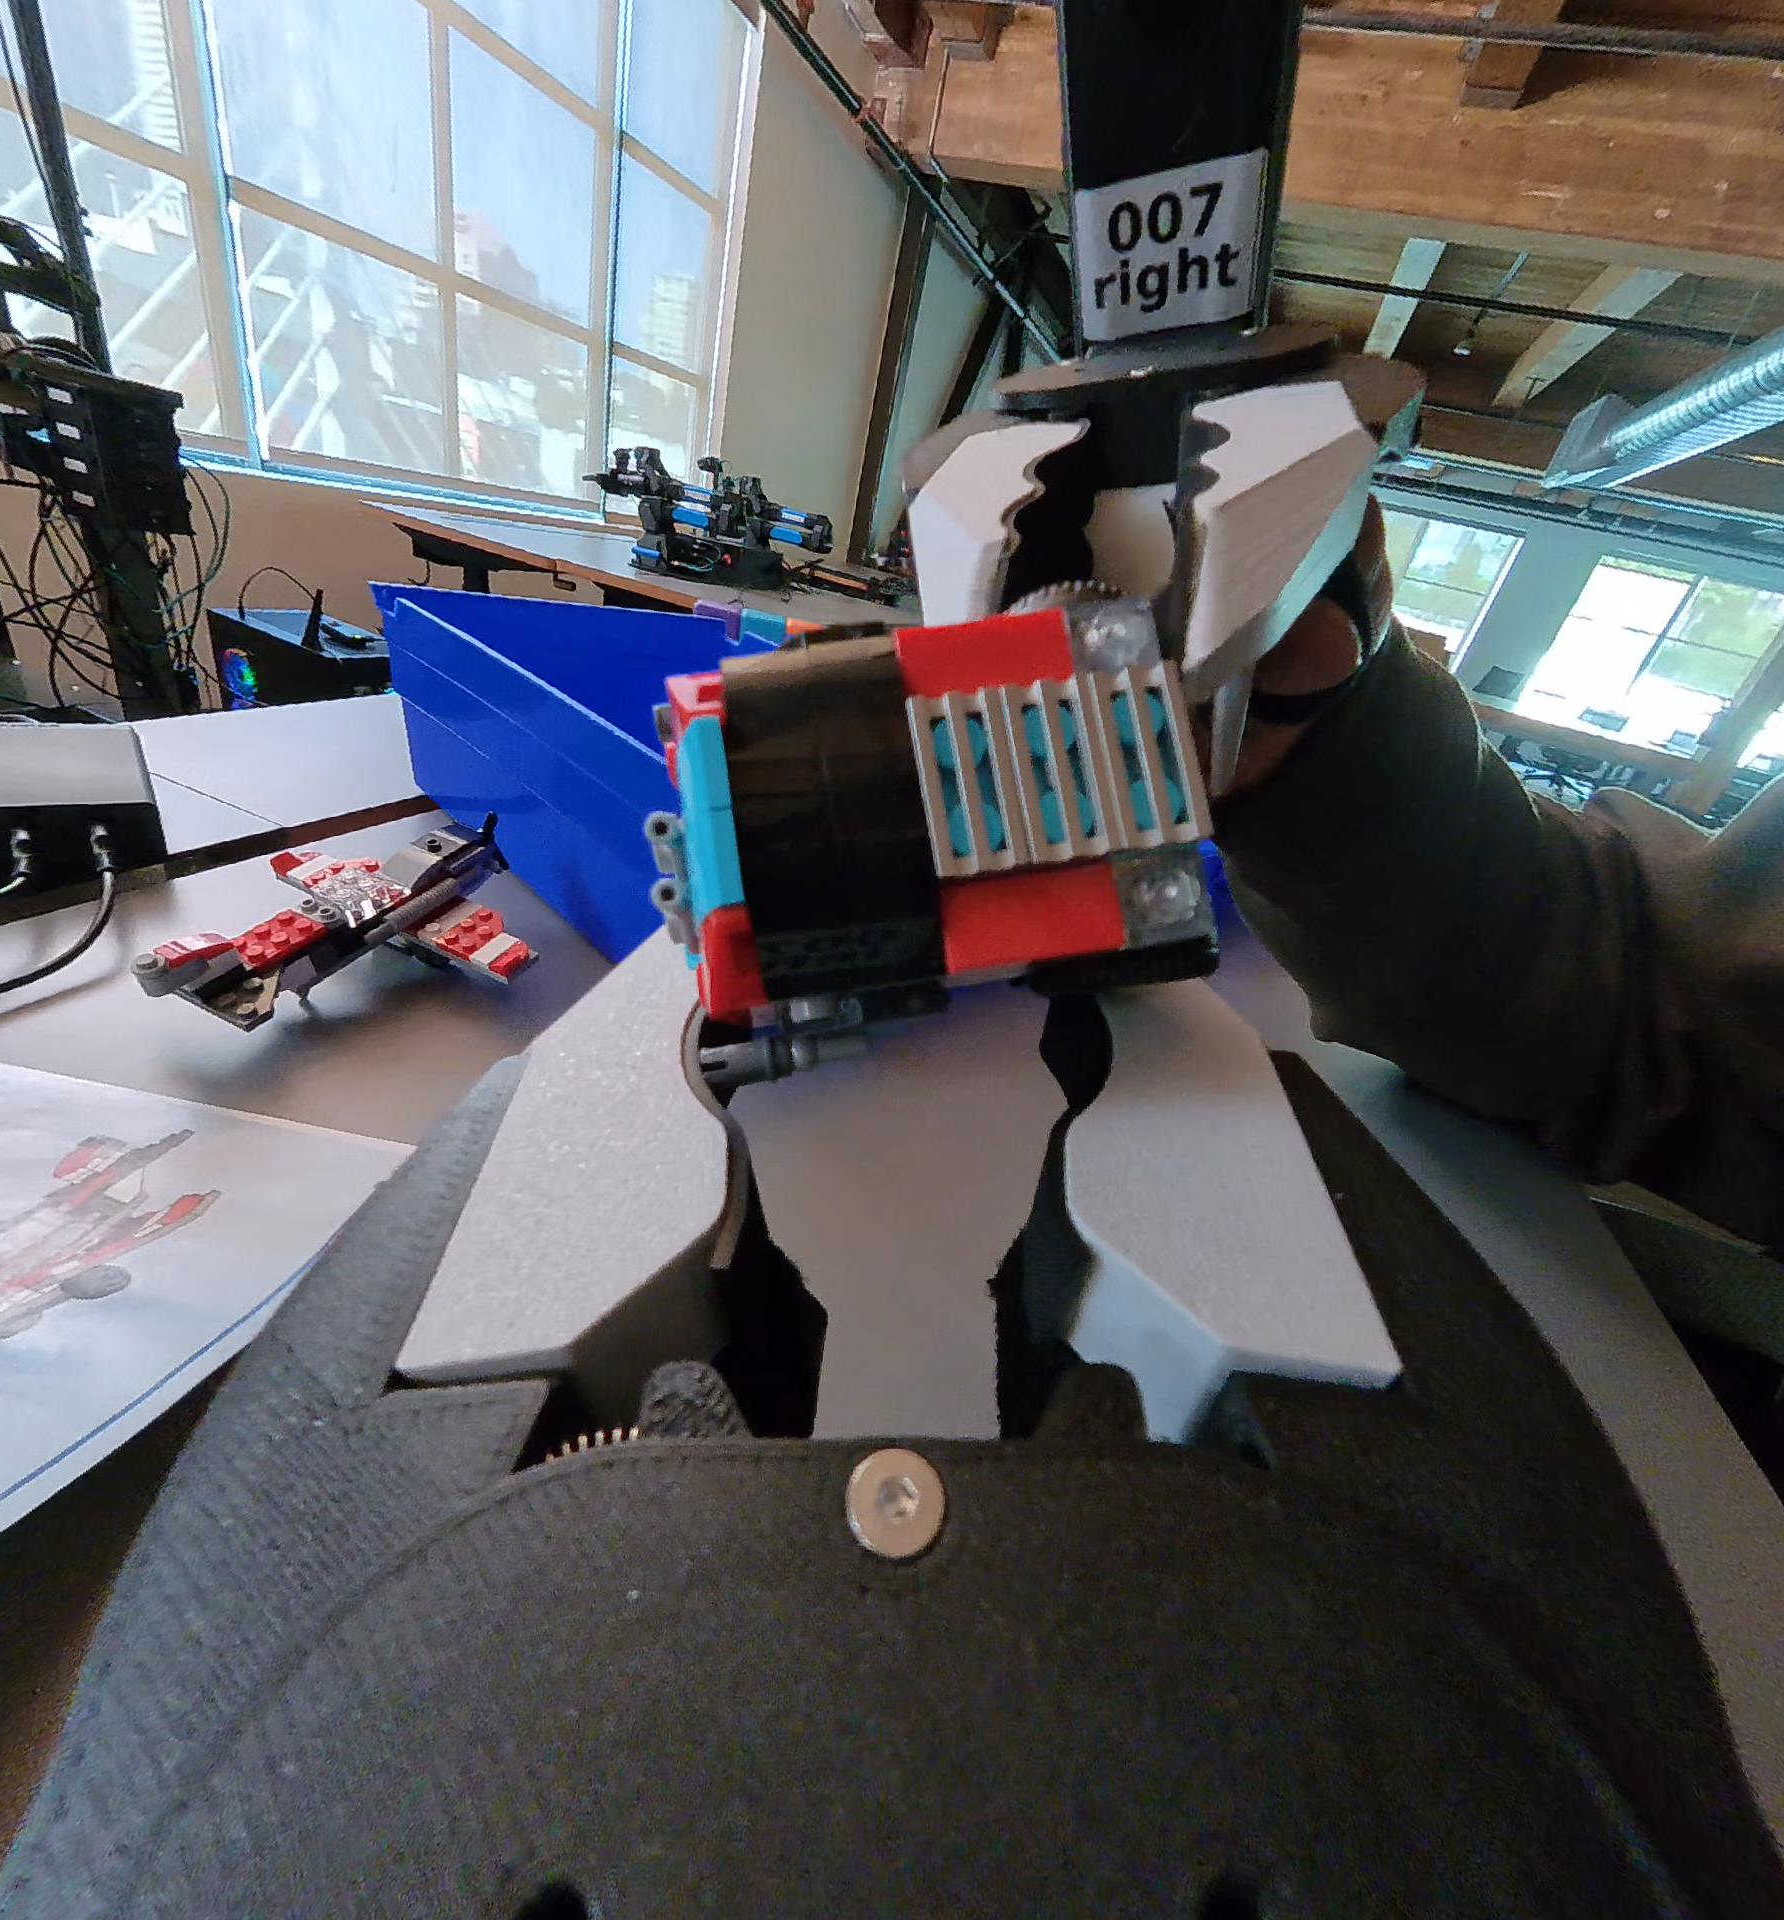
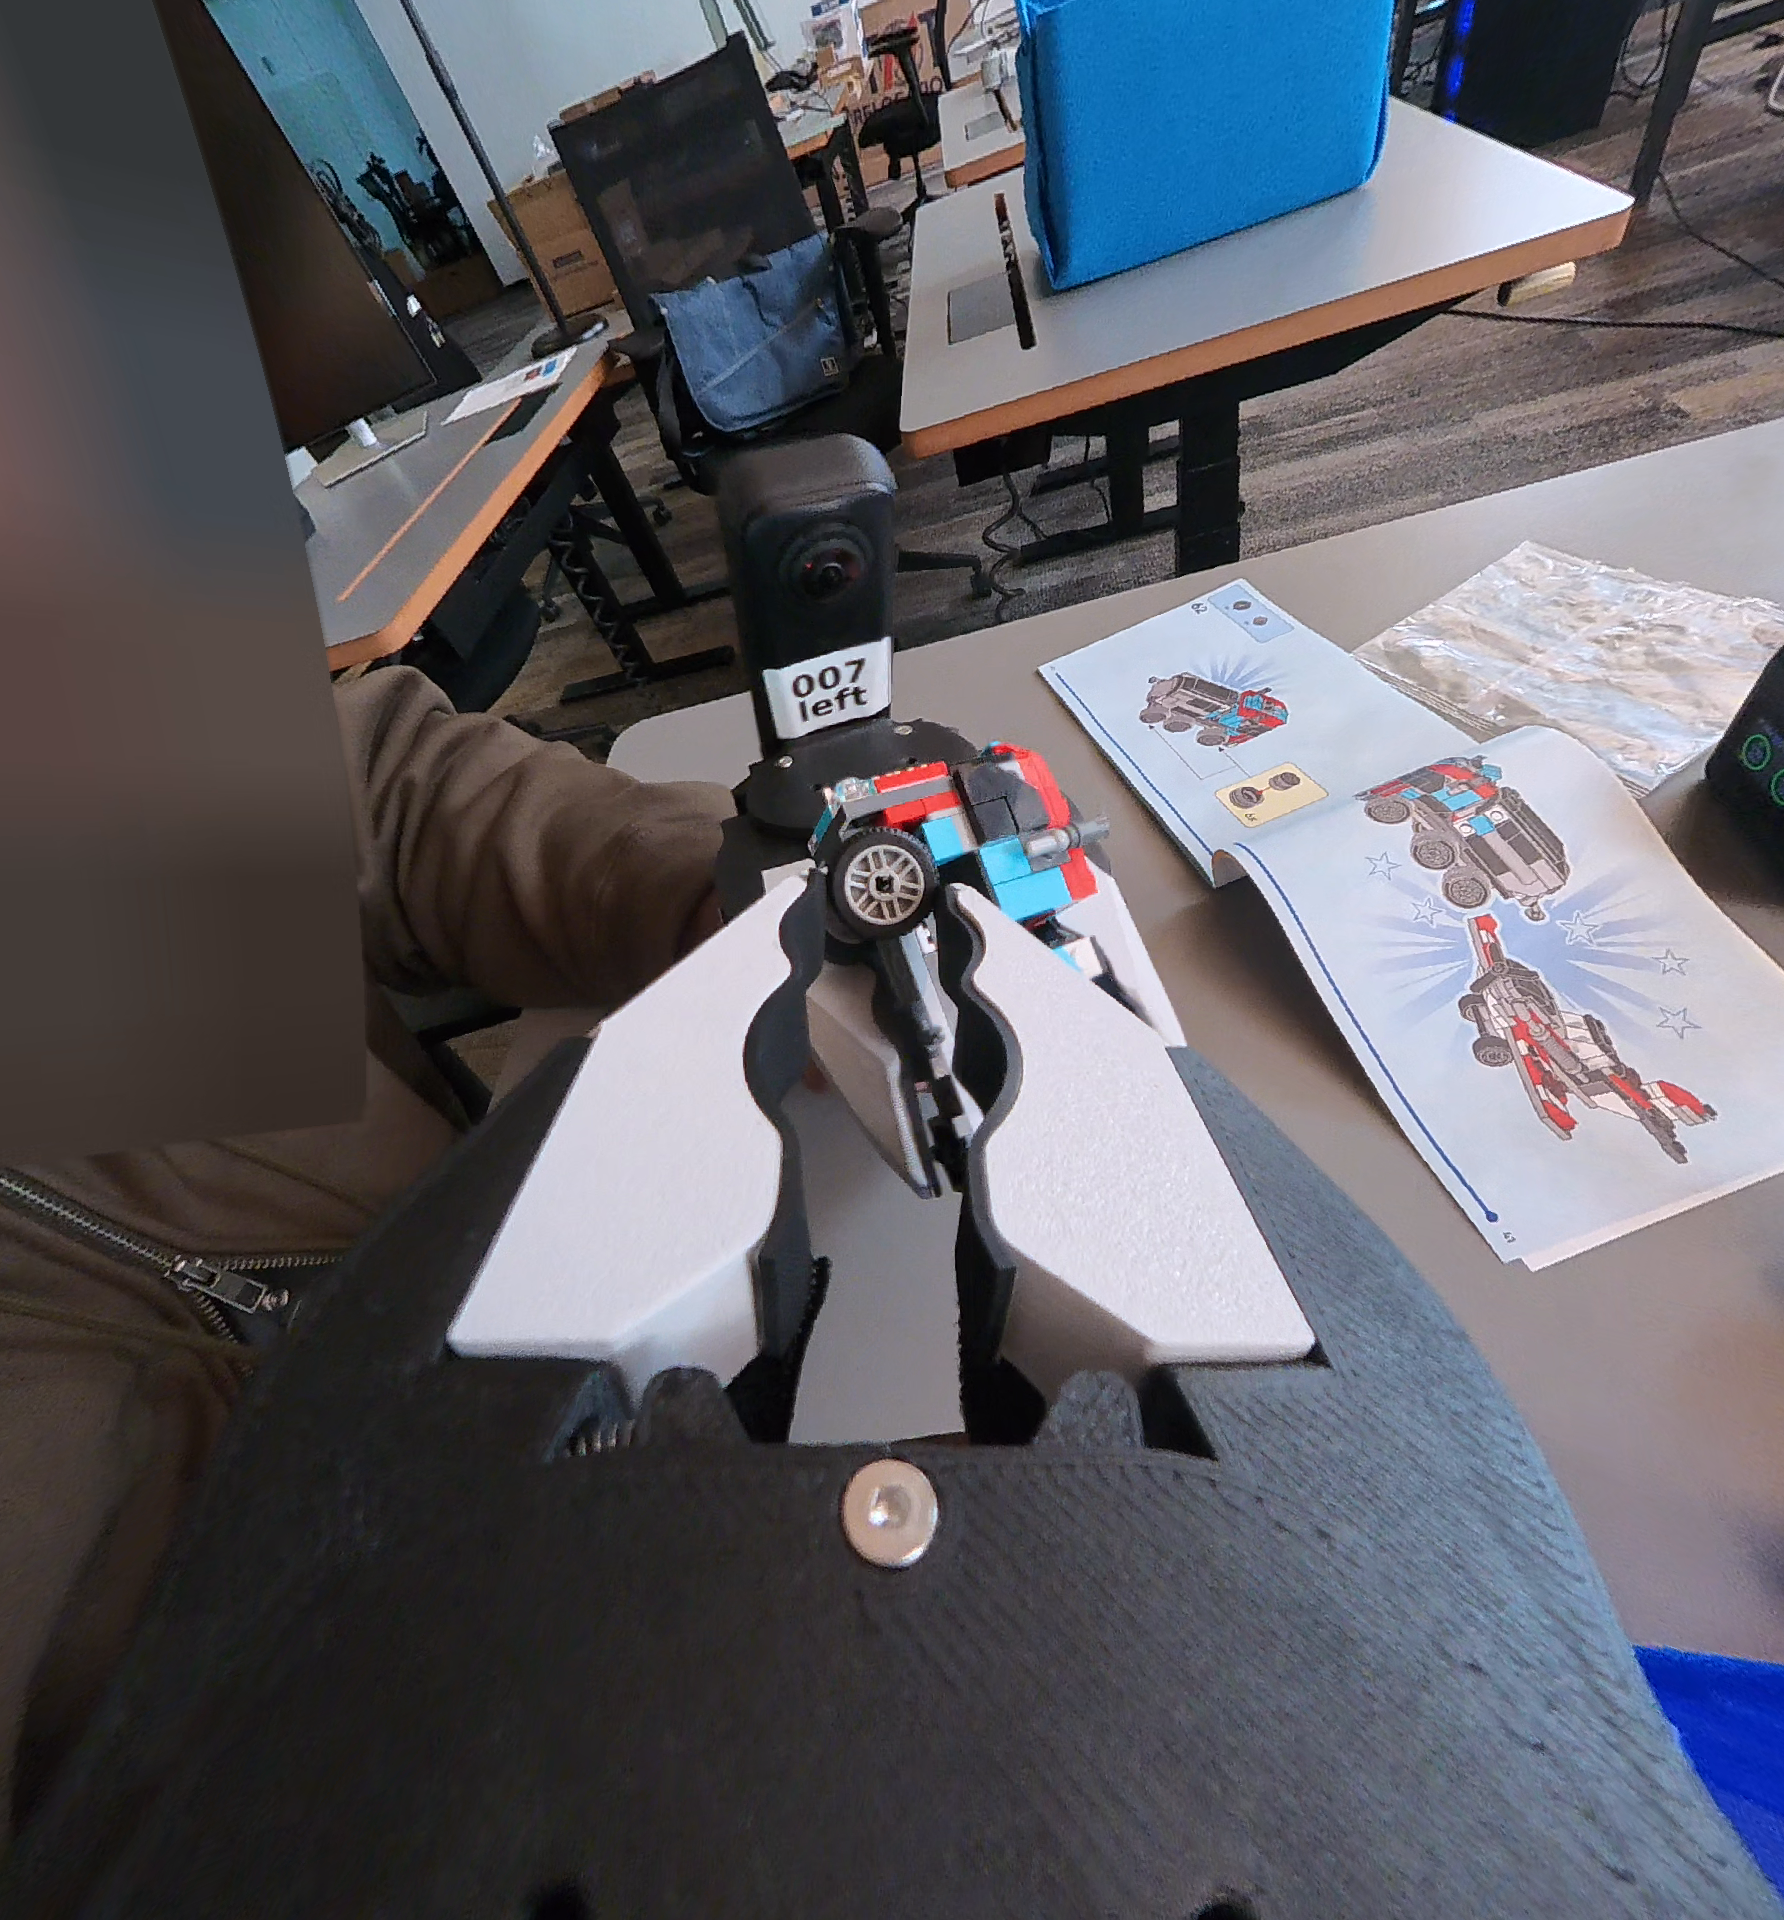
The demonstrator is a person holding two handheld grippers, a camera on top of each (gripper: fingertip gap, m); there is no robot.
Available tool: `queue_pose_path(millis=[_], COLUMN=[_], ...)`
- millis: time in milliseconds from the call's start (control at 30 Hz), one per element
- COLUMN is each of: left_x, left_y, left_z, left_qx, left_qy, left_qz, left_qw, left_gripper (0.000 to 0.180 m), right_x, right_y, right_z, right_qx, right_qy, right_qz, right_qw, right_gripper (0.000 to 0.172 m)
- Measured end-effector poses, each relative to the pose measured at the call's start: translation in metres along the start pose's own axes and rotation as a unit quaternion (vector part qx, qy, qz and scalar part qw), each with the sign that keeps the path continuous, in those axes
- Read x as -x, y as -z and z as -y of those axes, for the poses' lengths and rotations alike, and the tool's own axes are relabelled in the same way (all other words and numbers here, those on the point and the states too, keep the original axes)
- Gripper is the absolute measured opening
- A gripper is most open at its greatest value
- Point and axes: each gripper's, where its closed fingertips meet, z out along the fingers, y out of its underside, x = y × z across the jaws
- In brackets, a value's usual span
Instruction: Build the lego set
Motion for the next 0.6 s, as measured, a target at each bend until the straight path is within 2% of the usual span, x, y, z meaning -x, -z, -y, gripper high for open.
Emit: queue_pose_path(millis=[267, 600], left_x=[-0.013, -0.01], left_y=[-0.004, -0.002], left_z=[-0.004, 0.0], left_qx=[0.006, -0.004], left_qy=[-0.002, 0.012], left_qz=[-0.033, -0.03], left_qw=[0.999, 0.999], left_gripper=[0.056, 0.056], right_x=[0.001, 0.005], right_y=[0.001, 0.007], right_z=[0.0, 0.001], right_qx=[0.011, 0.01], right_qy=[0.009, 0.003], right_qz=[-0.006, 0.011], right_qw=[1.0, 1.0], right_gripper=[0.021, 0.021])
